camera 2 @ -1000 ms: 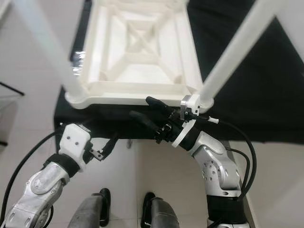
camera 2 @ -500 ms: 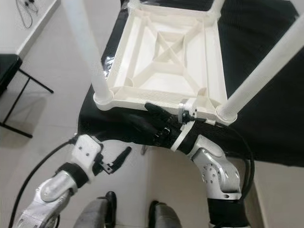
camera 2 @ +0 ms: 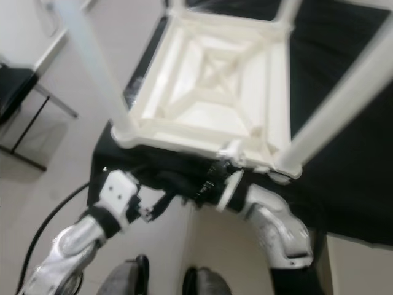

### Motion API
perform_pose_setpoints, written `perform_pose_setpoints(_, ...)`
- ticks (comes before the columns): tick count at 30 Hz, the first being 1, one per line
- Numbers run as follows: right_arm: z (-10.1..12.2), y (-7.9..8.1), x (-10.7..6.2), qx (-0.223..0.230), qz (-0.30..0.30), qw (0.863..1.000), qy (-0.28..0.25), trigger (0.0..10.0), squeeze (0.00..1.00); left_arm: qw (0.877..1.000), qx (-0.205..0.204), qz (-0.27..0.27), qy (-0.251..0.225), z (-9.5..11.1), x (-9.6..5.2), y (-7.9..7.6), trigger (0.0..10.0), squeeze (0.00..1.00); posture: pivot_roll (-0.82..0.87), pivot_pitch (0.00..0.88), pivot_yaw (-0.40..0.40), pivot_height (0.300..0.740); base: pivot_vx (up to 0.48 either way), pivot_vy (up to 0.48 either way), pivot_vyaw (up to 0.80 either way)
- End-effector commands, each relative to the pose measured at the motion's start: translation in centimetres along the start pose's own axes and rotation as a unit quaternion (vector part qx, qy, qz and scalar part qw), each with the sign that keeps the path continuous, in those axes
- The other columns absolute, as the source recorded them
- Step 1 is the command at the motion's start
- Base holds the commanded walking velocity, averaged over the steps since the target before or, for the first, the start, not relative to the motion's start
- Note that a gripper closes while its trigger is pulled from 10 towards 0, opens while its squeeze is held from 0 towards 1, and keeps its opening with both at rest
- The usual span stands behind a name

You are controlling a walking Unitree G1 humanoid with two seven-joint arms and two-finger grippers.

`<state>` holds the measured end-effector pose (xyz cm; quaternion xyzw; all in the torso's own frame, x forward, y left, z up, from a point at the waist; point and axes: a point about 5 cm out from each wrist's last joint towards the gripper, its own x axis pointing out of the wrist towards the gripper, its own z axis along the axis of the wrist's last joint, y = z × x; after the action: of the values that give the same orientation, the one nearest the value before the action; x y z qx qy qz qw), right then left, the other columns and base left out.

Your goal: Building children table

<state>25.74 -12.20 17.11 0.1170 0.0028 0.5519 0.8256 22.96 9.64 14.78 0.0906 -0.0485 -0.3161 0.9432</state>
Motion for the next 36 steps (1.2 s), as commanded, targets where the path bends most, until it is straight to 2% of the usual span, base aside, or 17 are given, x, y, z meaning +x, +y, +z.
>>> perform_pose_setpoints(1, -0.6, 0.2, -0.4, 0.006, 0.002, 1.0, 0.012, 10.0, 0.0, 1.0, 0.002, -0.009, 0.007, -0.4, -0.2, -0.6, 10.0, 0.0, 0.03, 0.246, -0.068, 0.74, 0.0, 0.0, 0.8)
perform_pose_setpoints(10, -0.5, -1.0, -0.2, -0.018, -0.049, 0.999, 0.017, 10.0, 0.0, 1.0, 0.011, -0.004, 0.006, -0.4, -0.1, -0.4, 10.0, 0.0, 0.04, 0.248, -0.069, 0.74, 0.0, 0.0, 0.8)
perform_pose_setpoints(18, 0.3, -2.0, 0.9, -0.046, -0.098, 0.994, -0.002, 10.0, 0.0, 1.0, 0.01, 0.002, -0.001, -0.1, 0.0, -0.3, 10.0, 0.0, 0.05, 0.252, -0.075, 0.74, 0.0, 0.0, 0.0)
perform_pose_setpoints(20, 1.5, -2.9, 1.2, -0.079, -0.143, 0.986, -0.023, 10.0, 0.0, 1.0, 0.01, 0.006, -0.011, 0.5, 0.2, 0.2, 10.0, 0.0, 0.05, 0.249, -0.077, 0.74, 0.0, 0.0, 0.0)
perform_pose_setpoints(22, 1.7, -3.1, 1.3, -0.082, -0.151, 0.985, -0.023, 10.0, 0.0, 1.0, 0.011, 0.008, -0.013, 0.6, 0.2, 0.3, 10.0, 0.0, 0.05, 0.249, -0.077, 0.74, 0.0, 0.0, 0.0)
perform_pose_setpoints(23, 1.8, -3.0, 1.4, -0.063, -0.146, 0.987, -0.029, 10.0, 0.0, 1.0, 0.012, 0.009, -0.016, 0.7, 0.3, 0.5, 10.0, 0.0, 0.04, 0.25, -0.078, 0.74, 0.0, 0.0, -0.8)
perform_pose_setpoints(25, 1.9, -2.8, 1.3, -0.06, -0.143, 0.987, -0.032, 10.0, 0.0, 1.0, 0.013, 0.009, -0.018, 0.8, 0.4, 0.6, 10.0, 0.0, 0.04, 0.25, -0.078, 0.74, 0.0, 0.0, -0.8)
perform_pose_setpoints(32, 1.5, -2.6, 0.8, -0.077, -0.17, 0.982, -0.026, 10.0, 0.0, 1.0, 0.014, 0.01, -0.018, 0.7, 0.4, 0.6, 10.0, 0.0, 0.04, 0.251, -0.077, 0.74, 0.0, 0.0, -0.8)
perform_pose_setpoints(36, 1.1, -2.4, -0.1, -0.08, -0.193, 0.978, -0.023, 10.0, 0.0, 1.0, 0.015, 0.012, -0.017, 0.7, 0.4, 0.8, 10.0, 0.0, 0.03, 0.25, -0.074, 0.74, 0.0, 0.0, -0.8)
